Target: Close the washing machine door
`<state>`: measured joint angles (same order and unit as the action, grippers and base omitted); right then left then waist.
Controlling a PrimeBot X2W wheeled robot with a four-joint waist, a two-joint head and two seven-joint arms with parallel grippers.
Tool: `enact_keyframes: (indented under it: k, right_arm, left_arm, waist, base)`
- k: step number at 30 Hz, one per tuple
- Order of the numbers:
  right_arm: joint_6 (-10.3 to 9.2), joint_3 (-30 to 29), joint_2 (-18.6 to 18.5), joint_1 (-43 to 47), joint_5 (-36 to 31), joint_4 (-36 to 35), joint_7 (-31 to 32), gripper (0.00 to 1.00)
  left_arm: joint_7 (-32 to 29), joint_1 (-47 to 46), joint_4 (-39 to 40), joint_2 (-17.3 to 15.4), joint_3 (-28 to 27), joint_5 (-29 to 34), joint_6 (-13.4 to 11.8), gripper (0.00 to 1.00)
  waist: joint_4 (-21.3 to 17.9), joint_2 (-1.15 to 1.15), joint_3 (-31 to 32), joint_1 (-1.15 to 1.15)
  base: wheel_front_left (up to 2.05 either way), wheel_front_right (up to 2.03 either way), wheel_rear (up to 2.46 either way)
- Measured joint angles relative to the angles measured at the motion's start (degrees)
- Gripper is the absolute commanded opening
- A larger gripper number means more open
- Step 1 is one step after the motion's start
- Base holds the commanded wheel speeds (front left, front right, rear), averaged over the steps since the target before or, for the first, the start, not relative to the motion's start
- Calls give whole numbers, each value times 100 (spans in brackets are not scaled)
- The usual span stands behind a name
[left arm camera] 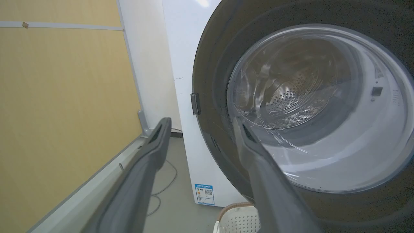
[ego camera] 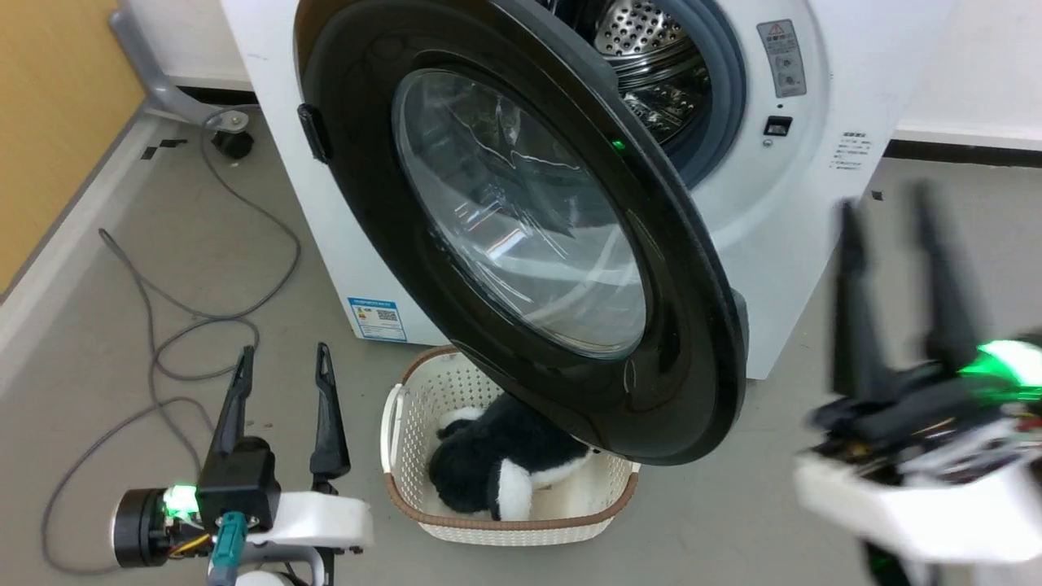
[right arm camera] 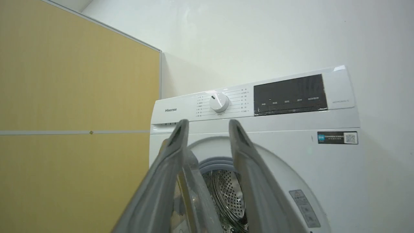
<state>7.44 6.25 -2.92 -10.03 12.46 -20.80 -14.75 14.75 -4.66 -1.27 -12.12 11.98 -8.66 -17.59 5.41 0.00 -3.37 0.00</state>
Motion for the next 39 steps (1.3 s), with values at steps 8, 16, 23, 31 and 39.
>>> enact_keyframes:
  k: [8, 16, 23, 31, 39]
  right_arm:
    - [1, 1424, -698, -103, -174, 265, 0, 0]
    - [9, 2254, -1137, -25, -552, 1122, 0, 0]
    - [9, 2186, -1202, 165, -475, 1963, 0, 0]
    - [9, 1615, -1225, 121, -390, 2643, 1, 0]
    - [15, 1076, -1165, -282, -410, 3115, 0, 0]
  left_arm:
    - [0, 83, -7, 174, -166, 226, 121, 100]
    - [0, 88, -2, 332, -288, 356, 224, 100]
    - [0, 88, 11, 421, -367, 476, 323, 100]
    - [0, 36, 16, 515, -270, 679, 355, 100]
    - [0, -165, 31, 582, -190, 716, 393, 100]
  waist:
    - [76, 0, -50, 0]
    - [38, 0, -107, 0]
    - [-27, 0, -221, 1]
    - [-41, 0, -448, 1]
    - [8, 0, -726, 1]
  base:
    - [0, 0, 0]
    - [0, 0, 0]
    - [0, 0, 0]
    - [0, 0, 0]
    - [0, 0, 0]
